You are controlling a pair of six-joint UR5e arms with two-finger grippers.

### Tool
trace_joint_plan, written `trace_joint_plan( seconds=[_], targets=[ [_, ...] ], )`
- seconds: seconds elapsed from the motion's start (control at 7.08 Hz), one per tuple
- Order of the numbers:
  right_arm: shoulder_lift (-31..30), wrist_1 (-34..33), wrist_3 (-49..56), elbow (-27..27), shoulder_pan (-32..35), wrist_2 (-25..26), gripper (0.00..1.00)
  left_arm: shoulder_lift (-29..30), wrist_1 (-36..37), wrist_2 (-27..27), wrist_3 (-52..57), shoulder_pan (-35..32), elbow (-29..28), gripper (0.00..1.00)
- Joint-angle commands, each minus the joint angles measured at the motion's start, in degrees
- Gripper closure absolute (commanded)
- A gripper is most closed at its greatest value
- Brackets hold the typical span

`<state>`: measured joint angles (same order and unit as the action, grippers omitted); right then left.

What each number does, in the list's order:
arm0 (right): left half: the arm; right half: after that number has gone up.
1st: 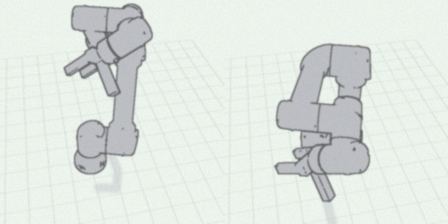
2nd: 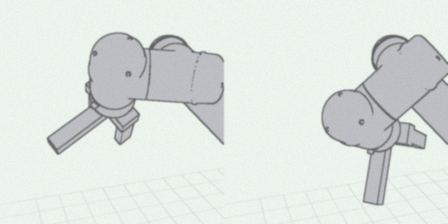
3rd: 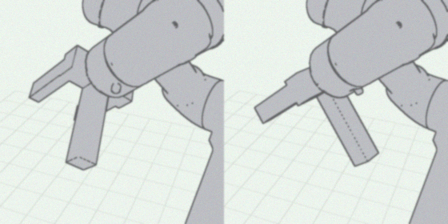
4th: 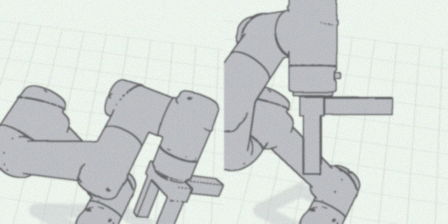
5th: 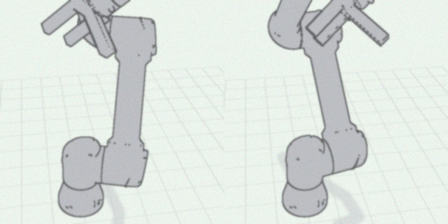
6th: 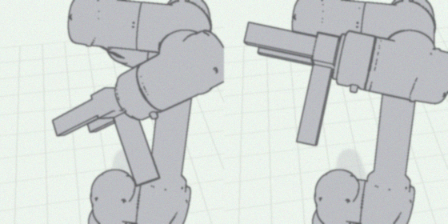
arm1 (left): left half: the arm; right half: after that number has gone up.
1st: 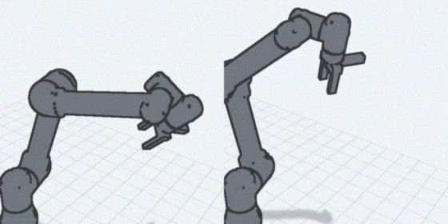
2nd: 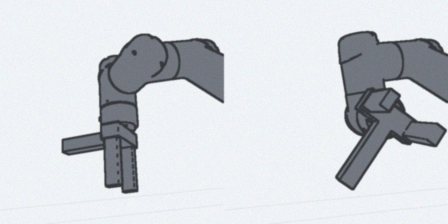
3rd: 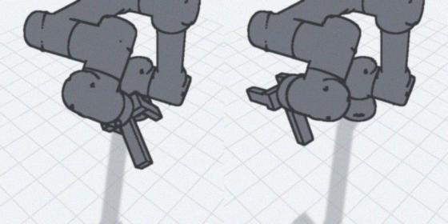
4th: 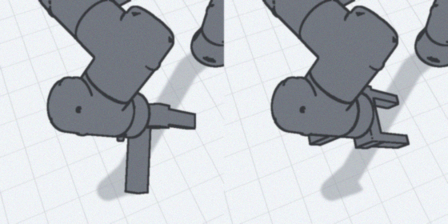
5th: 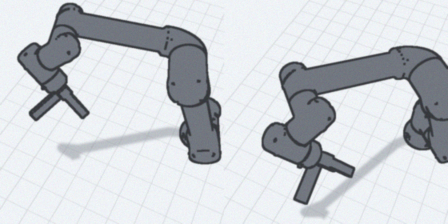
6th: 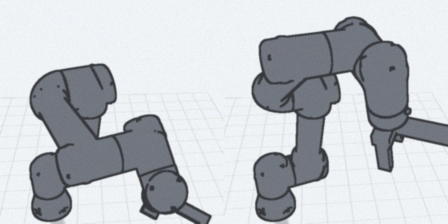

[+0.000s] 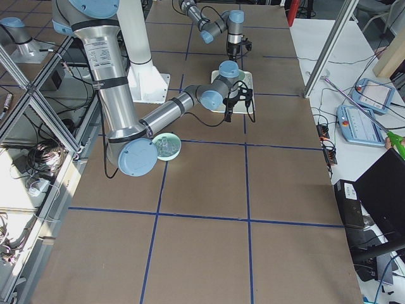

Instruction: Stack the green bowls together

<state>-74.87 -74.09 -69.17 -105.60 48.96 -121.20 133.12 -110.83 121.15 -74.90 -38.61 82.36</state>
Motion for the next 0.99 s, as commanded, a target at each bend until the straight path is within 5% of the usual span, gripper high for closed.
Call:
trace_joint_plan(
  seconds=[0.0,0.28,0.42,0.56,0.85],
  targets=[
    [0.07,0.0,0.0,0.04,0.0,0.0,0.0,-1.11,-4.98,-4.76,-0.25,2.13,0.25,0.0],
    [0.25,0.0,0.09,-0.05,1.22,-1.74,0.0,-1.11,-4.84,-2.25,1.23,-3.29,1.74,0.0],
    [0.08,0.0,0.7,0.04,3.49,-4.54,0.0,-4.59,-4.23,0.82,2.11,-6.62,7.14,0.0],
    [-2.19,-0.26,6.71,0.3,7.52,-7.44,0.0,-13.24,-4.05,1.28,6.91,-9.7,15.99,0.0],
    [-7.91,-1.05,30.47,5.62,20.58,-13.23,0.0,-24.08,-2.2,1.55,26.63,-17.51,20.81,0.0]
  ],
)
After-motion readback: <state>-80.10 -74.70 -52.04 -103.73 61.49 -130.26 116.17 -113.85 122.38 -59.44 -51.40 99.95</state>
